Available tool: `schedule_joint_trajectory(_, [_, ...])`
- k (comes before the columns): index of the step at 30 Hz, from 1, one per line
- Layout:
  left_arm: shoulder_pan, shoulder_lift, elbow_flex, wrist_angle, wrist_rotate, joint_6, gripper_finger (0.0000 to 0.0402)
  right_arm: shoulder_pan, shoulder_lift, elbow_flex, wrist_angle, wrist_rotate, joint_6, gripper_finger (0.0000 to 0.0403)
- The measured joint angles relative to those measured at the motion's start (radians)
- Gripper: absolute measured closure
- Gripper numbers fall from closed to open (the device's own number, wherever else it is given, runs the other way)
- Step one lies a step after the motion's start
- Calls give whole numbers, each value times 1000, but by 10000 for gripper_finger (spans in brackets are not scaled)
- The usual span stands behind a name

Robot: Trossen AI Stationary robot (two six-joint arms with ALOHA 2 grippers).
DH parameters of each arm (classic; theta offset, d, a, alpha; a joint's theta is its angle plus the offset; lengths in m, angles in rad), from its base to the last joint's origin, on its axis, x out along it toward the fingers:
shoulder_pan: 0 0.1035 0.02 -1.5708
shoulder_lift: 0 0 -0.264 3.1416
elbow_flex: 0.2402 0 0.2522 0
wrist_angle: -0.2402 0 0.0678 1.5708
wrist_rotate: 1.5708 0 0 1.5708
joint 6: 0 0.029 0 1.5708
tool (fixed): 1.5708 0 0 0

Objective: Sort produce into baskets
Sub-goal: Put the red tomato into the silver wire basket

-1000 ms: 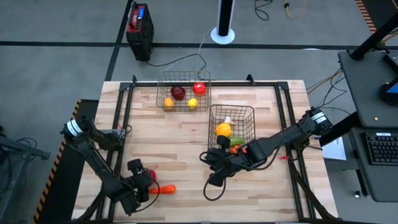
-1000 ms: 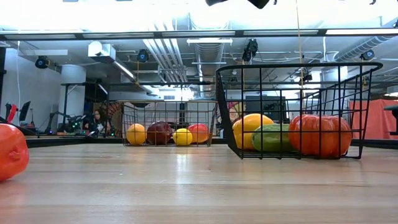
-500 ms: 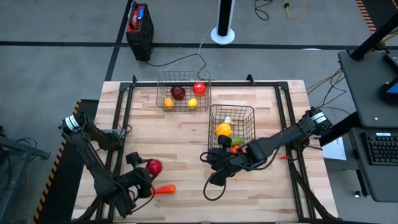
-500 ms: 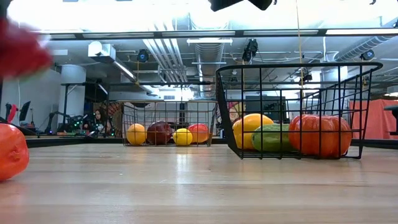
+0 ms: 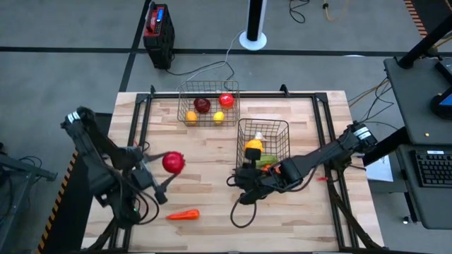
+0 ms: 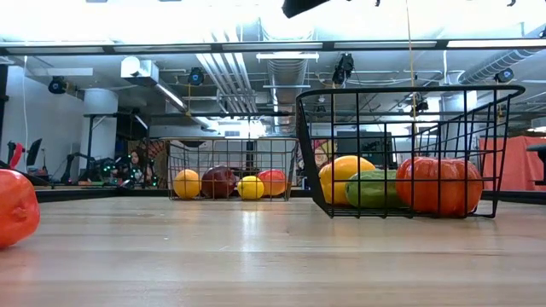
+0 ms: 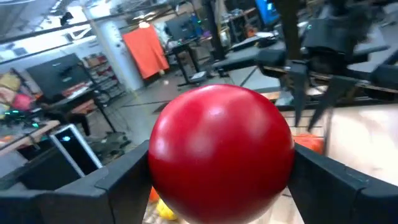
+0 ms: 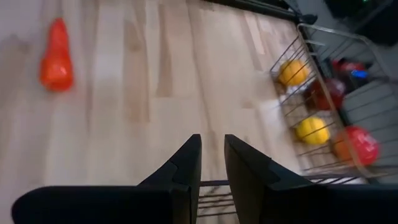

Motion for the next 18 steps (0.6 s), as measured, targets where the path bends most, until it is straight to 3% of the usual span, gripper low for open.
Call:
schedule_joint_trajectory(8, [178, -33, 13, 146, 112, 246, 105, -108, -78, -83, -17, 4, -162, 340])
schedule_joint_trajectory(15, [353, -12, 4, 433, 181, 662, 105, -206, -241, -252, 72, -5, -231, 340])
schedule_joint_trajectory(18, [443, -13, 4, 574, 309, 824, 105, -234, -317, -340, 167, -49, -272, 340])
